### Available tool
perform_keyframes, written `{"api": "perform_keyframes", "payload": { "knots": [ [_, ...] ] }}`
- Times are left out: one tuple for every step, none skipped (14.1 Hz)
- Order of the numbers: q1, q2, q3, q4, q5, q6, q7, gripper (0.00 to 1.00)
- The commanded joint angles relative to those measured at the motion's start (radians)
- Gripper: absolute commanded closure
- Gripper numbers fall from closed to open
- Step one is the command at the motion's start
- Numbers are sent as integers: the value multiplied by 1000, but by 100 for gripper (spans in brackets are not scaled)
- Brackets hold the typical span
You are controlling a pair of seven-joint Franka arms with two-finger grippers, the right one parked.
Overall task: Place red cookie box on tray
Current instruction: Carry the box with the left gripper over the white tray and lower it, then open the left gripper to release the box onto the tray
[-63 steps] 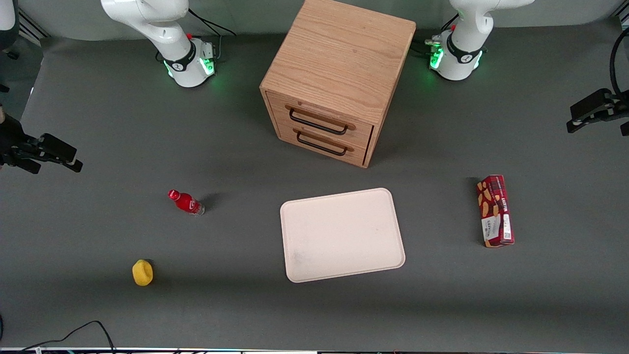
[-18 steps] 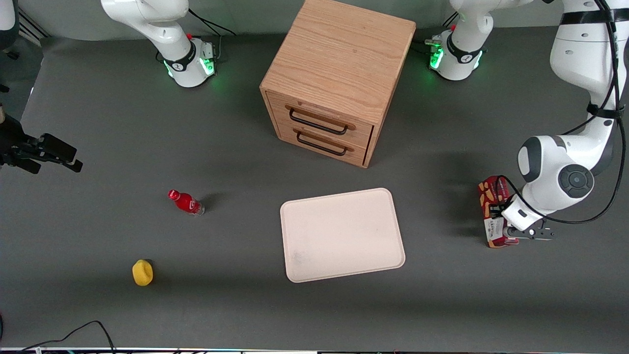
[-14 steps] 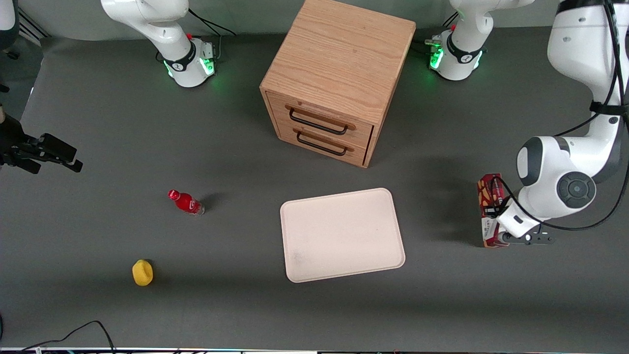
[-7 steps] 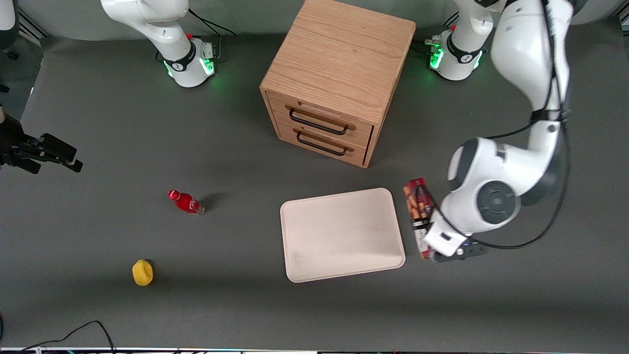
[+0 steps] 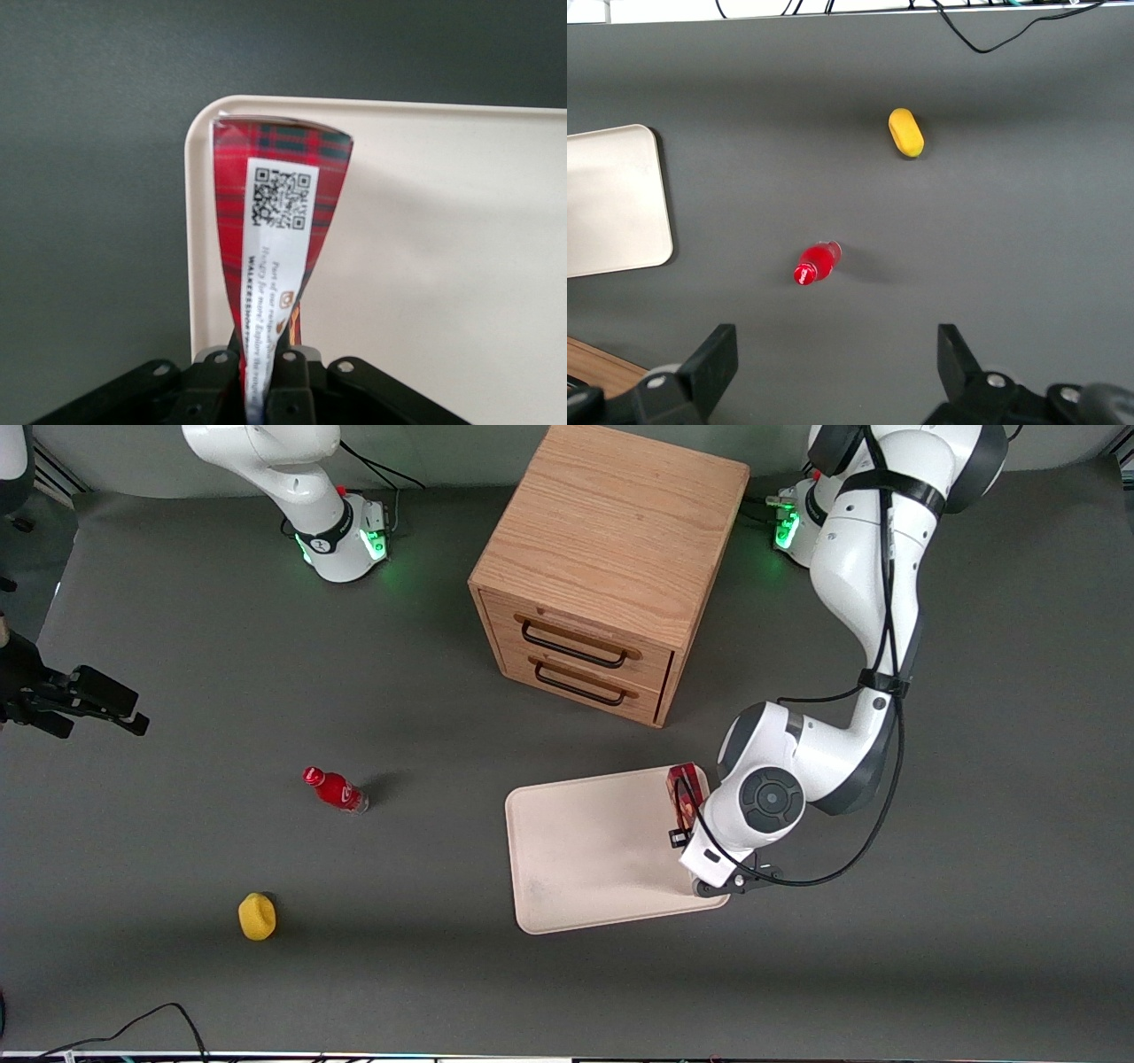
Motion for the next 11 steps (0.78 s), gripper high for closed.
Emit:
{"api": "perform_keyframes", "payload": {
  "knots": [
    [-19,21,18,28,37,9,-18,38],
    [-22,21,18,20,57,19,-23,0],
    [-23,20,18,17,71,20,-23,0],
    [-22,14,18,18,69,19,-25,0],
    [-16,5,18,23,66,8,-26,0],
    [-7,-8,19,24,60,-1,-23,0],
    [4,-26,25,24,72,-6,-15,0],
    [33,-46,27,21,72,-13,-8,0],
    [62,-72,26,21,74,-47,7,0],
    [110,-110,26,18,72,-102,77,0],
    [166,-141,22,17,56,-143,192,0]
  ]
}}
